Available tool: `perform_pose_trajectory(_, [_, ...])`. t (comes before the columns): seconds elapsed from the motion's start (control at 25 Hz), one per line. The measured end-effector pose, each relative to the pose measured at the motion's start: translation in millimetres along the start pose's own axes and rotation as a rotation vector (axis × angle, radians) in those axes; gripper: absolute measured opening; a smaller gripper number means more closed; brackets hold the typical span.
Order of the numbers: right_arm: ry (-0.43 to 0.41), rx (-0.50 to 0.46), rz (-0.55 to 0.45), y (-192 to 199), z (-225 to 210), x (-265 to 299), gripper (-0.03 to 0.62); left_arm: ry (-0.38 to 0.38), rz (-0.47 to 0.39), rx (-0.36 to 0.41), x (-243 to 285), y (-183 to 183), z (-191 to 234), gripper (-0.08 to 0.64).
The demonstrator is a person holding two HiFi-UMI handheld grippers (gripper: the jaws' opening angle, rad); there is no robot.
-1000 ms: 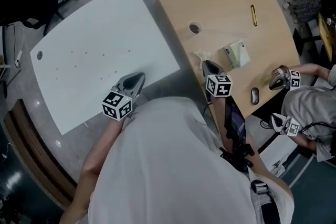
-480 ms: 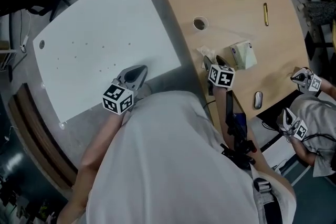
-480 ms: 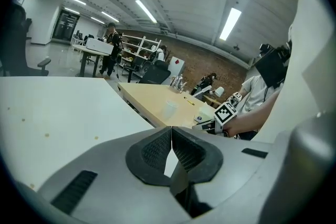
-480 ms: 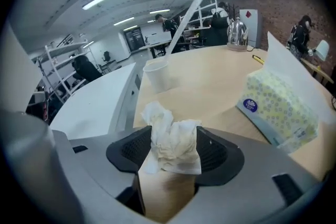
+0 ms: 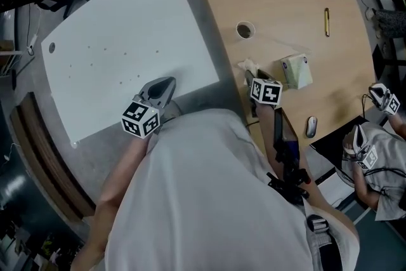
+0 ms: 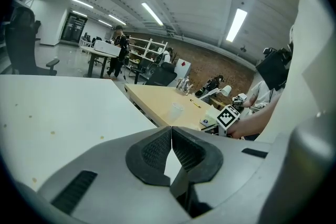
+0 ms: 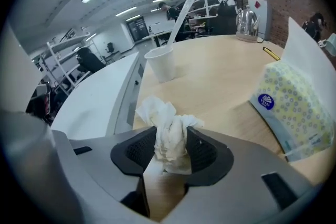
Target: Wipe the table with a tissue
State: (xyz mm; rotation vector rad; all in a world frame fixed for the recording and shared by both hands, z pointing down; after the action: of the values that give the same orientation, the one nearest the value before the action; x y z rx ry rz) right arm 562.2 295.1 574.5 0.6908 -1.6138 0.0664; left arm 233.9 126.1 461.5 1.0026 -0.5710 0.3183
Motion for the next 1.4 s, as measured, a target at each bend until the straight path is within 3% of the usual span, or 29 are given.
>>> perform_pose_trajectory(0.12, [0.027,-0.047,-0.006,0,5,-1,0.156,0.002,-0.002,-0.006,-2,2,1,0.008])
perform_pose_trajectory(0.48, [0.052,-0.073,-0.073,-13,15,-13,0.137,0.005,-0.034,-0.01,-26,11,17,0.008])
perform_pose_trajectory(0.84, [0.001,-0.267,-0.18,-50,91,-40,0.137,-0.014,-0.09,-0.033,-67,33,35,0.008])
perform_pose_trajectory(1.08, [-0.081,-0.363,-0.218,-48,156,-41,0.137,-0.046,-0.13,-0.06,-101,56,49,0.008])
perform_pose_trajectory(1.4, [-0.13,-0.453,-0.222,-36,217,-32,0.138,-0.101,-0.167,-0.083,-149,90,63,0.008])
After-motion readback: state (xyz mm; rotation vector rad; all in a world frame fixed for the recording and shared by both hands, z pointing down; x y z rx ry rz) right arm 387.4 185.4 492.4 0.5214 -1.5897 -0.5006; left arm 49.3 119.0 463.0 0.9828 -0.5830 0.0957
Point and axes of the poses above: the fingertips, and each gripper's own axes: x forward along the fingers, z to its left, y out of its underside, the point moved 8 cm from there along -x, backward along the fingers, and after that the axes turned 12 degrees about z, right-handed, at the moved point
